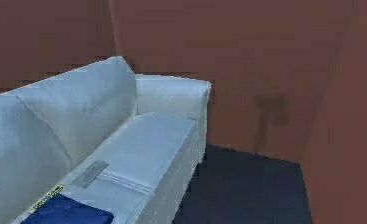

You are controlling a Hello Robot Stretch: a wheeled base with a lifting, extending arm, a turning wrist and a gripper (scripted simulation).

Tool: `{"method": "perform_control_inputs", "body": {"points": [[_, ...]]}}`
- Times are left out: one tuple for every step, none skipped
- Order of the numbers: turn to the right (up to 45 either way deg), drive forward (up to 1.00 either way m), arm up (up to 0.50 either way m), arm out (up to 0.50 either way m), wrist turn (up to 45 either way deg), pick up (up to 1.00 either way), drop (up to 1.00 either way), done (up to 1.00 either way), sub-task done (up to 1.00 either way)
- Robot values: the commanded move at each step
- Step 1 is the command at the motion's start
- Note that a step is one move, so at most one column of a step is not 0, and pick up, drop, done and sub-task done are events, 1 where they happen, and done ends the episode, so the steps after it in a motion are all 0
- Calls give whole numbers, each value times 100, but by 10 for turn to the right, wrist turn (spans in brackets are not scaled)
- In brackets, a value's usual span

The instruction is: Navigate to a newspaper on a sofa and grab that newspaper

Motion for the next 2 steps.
{"method": "perform_control_inputs", "body": {"points": [[0, 50, 0, 0, 0, 0, 0, 0, 0], [-450, 0, 0, 0, 0, 0, 0, 0, 0]]}}
